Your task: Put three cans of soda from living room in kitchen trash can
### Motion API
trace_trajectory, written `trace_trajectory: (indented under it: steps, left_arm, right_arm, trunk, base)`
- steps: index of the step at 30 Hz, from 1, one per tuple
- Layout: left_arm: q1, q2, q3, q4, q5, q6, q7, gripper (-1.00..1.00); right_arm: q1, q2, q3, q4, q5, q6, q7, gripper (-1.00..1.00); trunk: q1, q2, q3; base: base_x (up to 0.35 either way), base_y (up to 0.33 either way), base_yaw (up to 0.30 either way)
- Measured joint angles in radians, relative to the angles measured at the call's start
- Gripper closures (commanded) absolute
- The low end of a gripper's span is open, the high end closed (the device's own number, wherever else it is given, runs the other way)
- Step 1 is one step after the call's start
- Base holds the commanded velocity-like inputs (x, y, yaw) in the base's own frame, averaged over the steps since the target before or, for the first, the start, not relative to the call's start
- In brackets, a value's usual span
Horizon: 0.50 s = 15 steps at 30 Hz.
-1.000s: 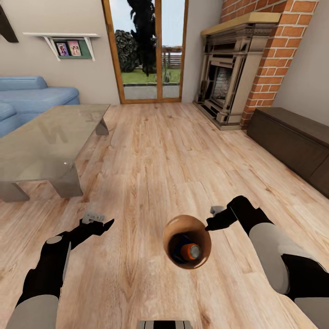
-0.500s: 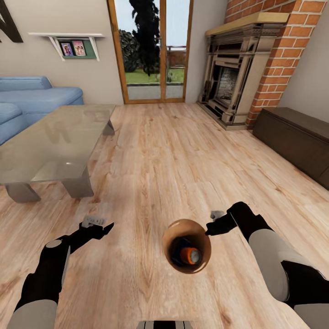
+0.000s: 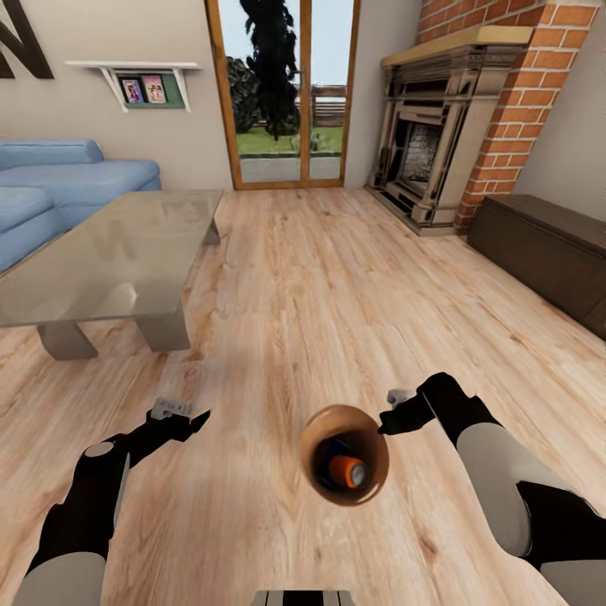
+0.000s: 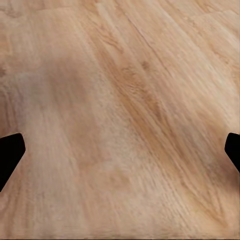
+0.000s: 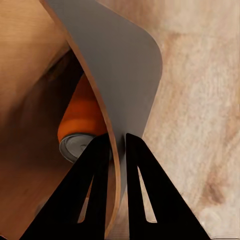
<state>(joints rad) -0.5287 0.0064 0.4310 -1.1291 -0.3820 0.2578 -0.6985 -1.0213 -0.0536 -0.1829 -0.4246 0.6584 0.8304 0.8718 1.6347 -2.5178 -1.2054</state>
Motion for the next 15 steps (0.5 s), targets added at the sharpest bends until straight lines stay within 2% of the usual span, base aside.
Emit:
trace_trajectory:
  steps: [7, 10, 15]
  left_arm:
    - [0.000, 0.000, 0.000, 0.004, 0.000, 0.001, 0.002, -1.00]
    - [0.000, 0.001, 0.000, 0.012, 0.001, 0.001, 0.002, -1.00]
    - [0.000, 0.000, 0.000, 0.016, 0.001, 0.001, 0.003, -1.00]
  right_arm:
    - [0.001, 0.002, 0.001, 0.002, -0.003, 0.001, 0.000, 1.00]
    - [0.001, 0.009, 0.003, 0.003, 0.005, -0.001, -0.001, 1.00]
    - [0.001, 0.014, -0.001, 0.003, -0.006, 0.003, 0.000, 1.00]
  trunk:
    - [0.000, 0.000, 0.000]
    - [0.000, 0.000, 0.000]
    - [0.000, 0.000, 0.000]
  base:
    - [-0.183, 0.237, 0.000]
    - [-0.051, 0.272, 0.000]
    - [-0.014, 0.278, 0.000]
